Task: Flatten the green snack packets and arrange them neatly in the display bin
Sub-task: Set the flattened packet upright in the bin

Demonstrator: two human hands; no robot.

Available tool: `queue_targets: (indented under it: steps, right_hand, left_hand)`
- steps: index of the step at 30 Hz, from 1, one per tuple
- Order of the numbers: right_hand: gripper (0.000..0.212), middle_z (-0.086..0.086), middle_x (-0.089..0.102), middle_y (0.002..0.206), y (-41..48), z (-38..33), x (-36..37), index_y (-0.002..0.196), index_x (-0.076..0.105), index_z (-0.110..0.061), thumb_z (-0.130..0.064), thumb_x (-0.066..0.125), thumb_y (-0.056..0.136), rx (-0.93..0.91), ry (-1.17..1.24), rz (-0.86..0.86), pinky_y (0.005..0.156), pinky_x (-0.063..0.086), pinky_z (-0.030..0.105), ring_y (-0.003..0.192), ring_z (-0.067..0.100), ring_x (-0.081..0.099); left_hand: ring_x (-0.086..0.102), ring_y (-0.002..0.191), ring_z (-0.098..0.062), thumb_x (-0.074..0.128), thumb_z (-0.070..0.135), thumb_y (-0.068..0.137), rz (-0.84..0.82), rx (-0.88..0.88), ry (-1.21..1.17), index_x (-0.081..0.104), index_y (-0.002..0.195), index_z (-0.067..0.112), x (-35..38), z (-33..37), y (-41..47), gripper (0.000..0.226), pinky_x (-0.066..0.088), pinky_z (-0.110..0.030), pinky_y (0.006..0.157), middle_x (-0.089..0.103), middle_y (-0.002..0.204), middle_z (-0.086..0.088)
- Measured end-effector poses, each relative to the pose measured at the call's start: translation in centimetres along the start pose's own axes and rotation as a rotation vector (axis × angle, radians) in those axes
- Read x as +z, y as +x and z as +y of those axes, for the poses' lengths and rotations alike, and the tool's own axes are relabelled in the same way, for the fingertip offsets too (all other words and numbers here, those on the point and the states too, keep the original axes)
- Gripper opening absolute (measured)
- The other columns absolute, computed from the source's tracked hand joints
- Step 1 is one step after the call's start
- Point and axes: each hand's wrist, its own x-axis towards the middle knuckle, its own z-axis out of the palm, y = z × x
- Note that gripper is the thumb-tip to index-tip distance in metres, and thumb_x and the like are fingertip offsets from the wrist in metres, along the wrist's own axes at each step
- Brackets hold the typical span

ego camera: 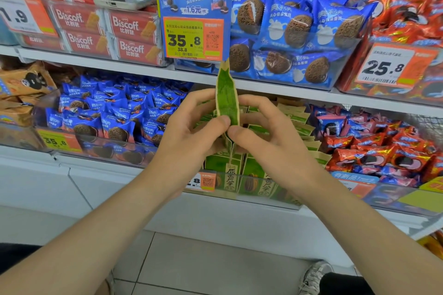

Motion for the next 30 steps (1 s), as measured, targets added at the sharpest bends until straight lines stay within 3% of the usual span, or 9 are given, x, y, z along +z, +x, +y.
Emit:
queue_targets:
  steps: [2, 4, 8, 10, 13, 18, 22, 26, 30]
  right_hand:
    - [0.031, -0.004, 0.073, 0.120, 0.0, 0.0, 0.1, 0.126, 0.067, -0.025, -0.013, 0.074, 0.098, -0.007, -0.009, 0.054, 0.079, 0.065, 0.032, 0.114, 0.007, 0.068]
    - [0.024, 0.003, 0.074, 0.115, 0.0, 0.3, 0.1, 0.118, 0.063, -0.015, -0.014, 0.075, 0.097, 0.032, 0.046, 0.145, 0.077, 0.066, 0.039, 0.098, 0.010, 0.074]
    - [0.018, 0.007, 0.074, 0.090, -0.1, 1.4, 0.2, 0.095, 0.062, -0.011, -0.025, 0.071, 0.100, -0.017, -0.119, 0.243, 0.070, 0.059, 0.059, 0.079, 0.035, 0.070]
    - [0.022, 0.008, 0.071, 0.078, -0.4, 1.8, 0.3, 0.087, 0.064, -0.010, -0.026, 0.067, 0.103, -0.070, -0.198, 0.220, 0.063, 0.055, 0.057, 0.072, 0.037, 0.066]
    - [0.023, 0.001, 0.070, 0.075, -0.6, 2.2, 0.6, 0.088, 0.068, -0.015, -0.030, 0.065, 0.105, -0.115, -0.274, 0.219, 0.061, 0.055, 0.048, 0.068, 0.026, 0.065]
    - [0.026, 0.009, 0.069, 0.072, -0.9, 2.5, 0.9, 0.093, 0.064, -0.014, -0.037, 0.062, 0.105, -0.106, -0.266, 0.212, 0.056, 0.050, 0.052, 0.065, 0.036, 0.060]
    - [0.022, 0.005, 0.078, 0.084, -0.9, 2.3, 1.1, 0.099, 0.063, -0.010, -0.030, 0.069, 0.102, -0.035, -0.158, 0.192, 0.069, 0.059, 0.057, 0.076, 0.033, 0.073]
    - [0.023, 0.000, 0.082, 0.101, -0.9, 1.6, 1.1, 0.105, 0.061, 0.002, -0.008, 0.078, 0.093, 0.046, 0.049, 0.140, 0.079, 0.064, 0.031, 0.093, 0.014, 0.080]
    - [0.013, -0.006, 0.082, 0.100, -0.7, 1.5, 0.9, 0.093, 0.072, -0.009, -0.015, 0.082, 0.090, -0.004, -0.133, 0.152, 0.081, 0.066, 0.038, 0.090, 0.010, 0.079]
  left_hand:
    - [0.071, 0.121, -0.028, 0.054, 0.006, 0.109, -0.024, 0.017, 0.050, 0.063, 0.139, 0.022, 0.1, 0.1, -0.1, 0.036, 0.064, -0.052, 0.087, 0.073, 0.132, 0.000]
    - [0.071, 0.120, -0.019, 0.055, 0.010, 0.109, -0.052, 0.035, 0.116, 0.065, 0.141, 0.025, 0.2, 0.2, -0.3, 0.036, 0.064, -0.045, 0.090, 0.073, 0.132, 0.006]
    - [0.076, 0.110, -0.020, 0.070, 0.016, 0.102, 0.040, 0.095, 0.270, 0.073, 0.121, 0.020, 0.2, -0.5, -0.8, 0.020, 0.066, -0.045, 0.087, 0.077, 0.118, 0.004]
    - [0.078, 0.103, -0.016, 0.078, 0.015, 0.096, 0.097, 0.107, 0.348, 0.073, 0.107, 0.016, 0.2, -0.8, -1.0, 0.012, 0.066, -0.039, 0.085, 0.079, 0.108, 0.004]
    - [0.080, 0.095, -0.011, 0.083, 0.011, 0.088, 0.127, 0.068, 0.338, 0.072, 0.097, 0.009, 0.1, -0.6, -1.1, 0.014, 0.065, -0.030, 0.080, 0.081, 0.101, 0.002]
    - [0.081, 0.088, -0.016, 0.084, 0.003, 0.085, 0.127, 0.051, 0.295, 0.081, 0.093, 0.010, -0.2, -0.3, -1.1, 0.011, 0.066, -0.030, 0.077, 0.083, 0.097, 0.004]
    - [0.080, 0.086, -0.010, 0.083, 0.005, 0.086, 0.205, 0.078, 0.338, 0.085, 0.089, 0.014, 0.1, -0.7, -1.4, 0.010, 0.064, -0.025, 0.077, 0.083, 0.094, 0.007]
    - [0.080, 0.083, -0.011, 0.079, 0.000, 0.089, 0.287, 0.091, 0.287, 0.083, 0.085, 0.011, 0.0, -0.9, -1.2, 0.012, 0.064, -0.025, 0.075, 0.083, 0.092, 0.005]
    - [0.080, 0.086, -0.013, 0.078, 0.000, 0.091, 0.300, 0.099, 0.238, 0.081, 0.085, 0.007, -0.2, -0.9, -1.0, 0.010, 0.063, -0.026, 0.075, 0.083, 0.093, 0.004]
